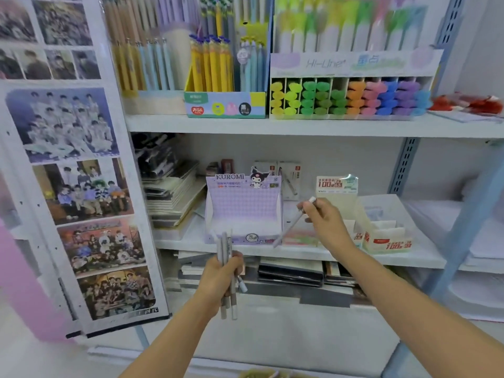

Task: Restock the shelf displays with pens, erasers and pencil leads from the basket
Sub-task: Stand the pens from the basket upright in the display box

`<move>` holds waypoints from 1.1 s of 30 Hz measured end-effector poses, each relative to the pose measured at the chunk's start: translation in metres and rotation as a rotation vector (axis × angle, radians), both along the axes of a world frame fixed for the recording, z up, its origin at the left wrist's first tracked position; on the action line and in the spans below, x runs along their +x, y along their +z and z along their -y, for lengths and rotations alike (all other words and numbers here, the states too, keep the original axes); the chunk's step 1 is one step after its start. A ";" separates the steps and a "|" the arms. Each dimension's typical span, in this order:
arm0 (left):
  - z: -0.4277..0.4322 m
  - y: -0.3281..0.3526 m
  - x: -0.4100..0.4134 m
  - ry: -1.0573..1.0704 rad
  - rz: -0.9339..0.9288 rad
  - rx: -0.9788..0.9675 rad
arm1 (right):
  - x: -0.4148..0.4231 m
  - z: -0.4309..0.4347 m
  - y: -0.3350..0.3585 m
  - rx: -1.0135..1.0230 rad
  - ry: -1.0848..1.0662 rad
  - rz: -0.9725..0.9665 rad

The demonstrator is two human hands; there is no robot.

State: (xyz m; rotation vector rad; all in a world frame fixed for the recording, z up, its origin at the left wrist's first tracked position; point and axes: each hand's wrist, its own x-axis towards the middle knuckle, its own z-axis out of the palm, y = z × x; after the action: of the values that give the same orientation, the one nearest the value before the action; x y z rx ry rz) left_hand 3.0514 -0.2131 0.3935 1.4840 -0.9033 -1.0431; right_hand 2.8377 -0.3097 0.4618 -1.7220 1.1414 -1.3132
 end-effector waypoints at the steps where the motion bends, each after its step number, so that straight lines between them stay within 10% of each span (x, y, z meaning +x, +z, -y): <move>1: 0.010 0.004 0.002 -0.010 0.000 -0.024 | -0.002 0.013 0.003 -0.013 0.000 -0.115; 6: 0.054 0.010 -0.003 -0.080 0.119 -0.108 | 0.000 0.038 -0.016 0.068 -0.042 -0.586; 20: 0.120 0.030 -0.017 -0.284 -0.165 -0.092 | -0.025 0.084 0.034 -0.133 -0.056 0.024; 33: 0.142 0.023 -0.008 -0.265 -0.223 -0.083 | 0.015 0.134 0.000 -0.220 -0.042 -0.401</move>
State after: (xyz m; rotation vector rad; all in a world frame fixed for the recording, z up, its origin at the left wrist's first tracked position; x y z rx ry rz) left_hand 3.0430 -0.3549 0.4163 1.1725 -0.9866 -1.3191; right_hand 2.8530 -0.4441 0.4619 -2.2051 1.2948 -1.1837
